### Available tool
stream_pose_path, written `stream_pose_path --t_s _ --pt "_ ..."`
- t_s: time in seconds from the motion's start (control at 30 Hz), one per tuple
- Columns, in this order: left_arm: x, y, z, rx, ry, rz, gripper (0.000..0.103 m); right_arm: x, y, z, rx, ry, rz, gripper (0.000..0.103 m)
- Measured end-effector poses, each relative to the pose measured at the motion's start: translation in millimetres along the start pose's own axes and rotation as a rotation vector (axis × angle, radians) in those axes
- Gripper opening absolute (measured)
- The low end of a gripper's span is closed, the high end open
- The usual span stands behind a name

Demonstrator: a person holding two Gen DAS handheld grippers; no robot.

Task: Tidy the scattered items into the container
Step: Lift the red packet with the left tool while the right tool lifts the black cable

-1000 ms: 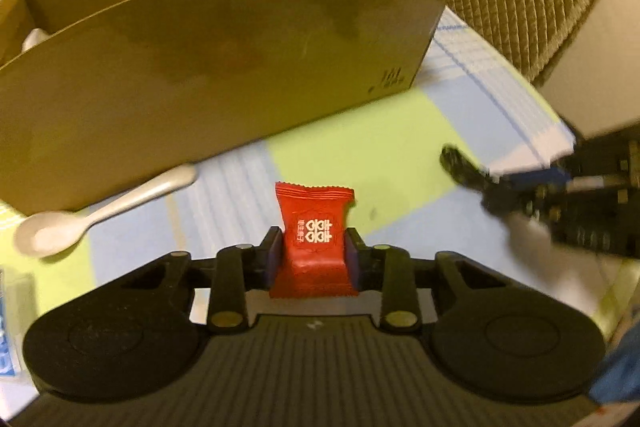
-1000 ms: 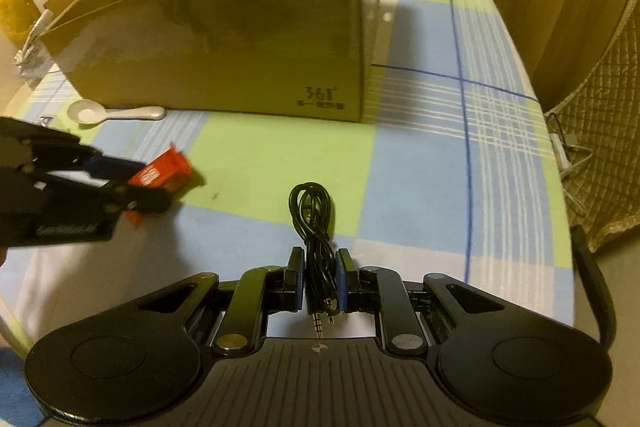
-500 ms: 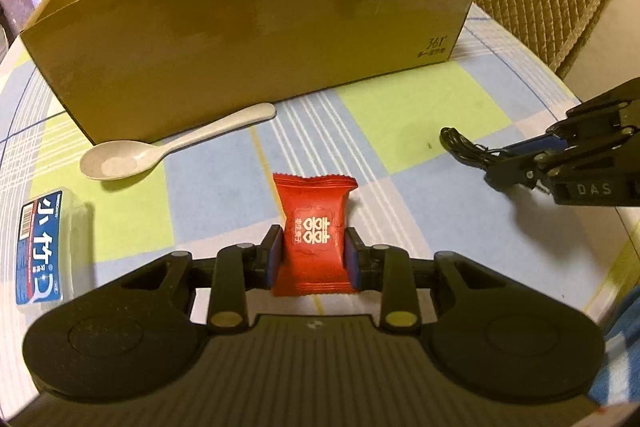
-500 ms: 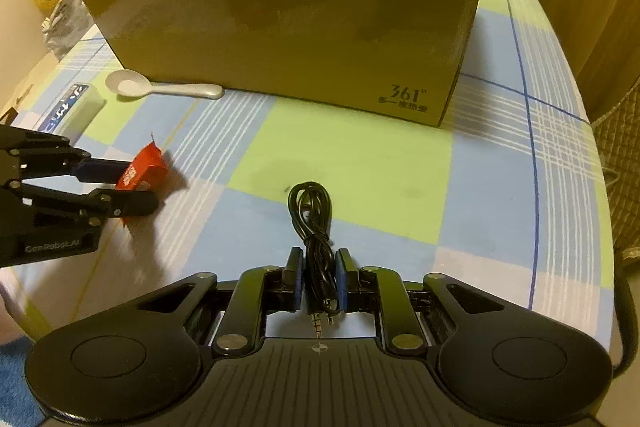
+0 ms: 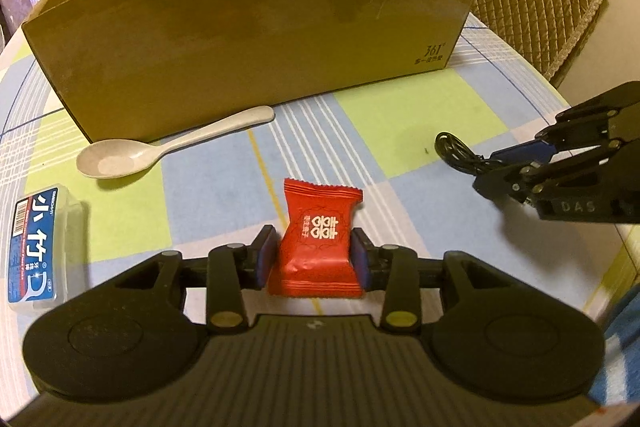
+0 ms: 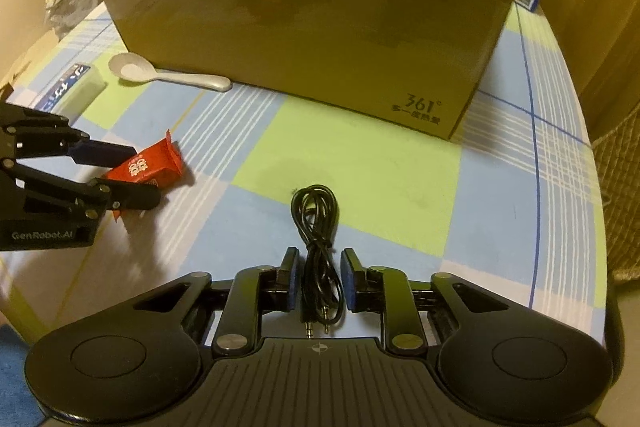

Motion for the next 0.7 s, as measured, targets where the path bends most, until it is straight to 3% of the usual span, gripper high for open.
stream_pose_path --t_s 0.2,0.33,0.7 --pt "-2 0 0 0.013 -0.01 -0.025 0.034 8 0 -1 -0.001 0.034 0.055 0.019" --pt "-3 -1 1 0.021 -0.008 -0.028 0.026 10 0 -1 -0.002 0.053 0.071 0.013" --pt "2 -4 18 0.007 -0.017 -0.007 0.025 2 -10 30 -0.061 0.006 -0.036 0.012"
Point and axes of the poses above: each gripper's, at about its wrist camera, not at the fingertips, and z roughly against the way its jaws point, x to its left, y to its underside, the point moved 4 cm from there along -z, roughly the way its jaws point, and after that the axes turned 5 degrees about x, right-handed, at the moved point
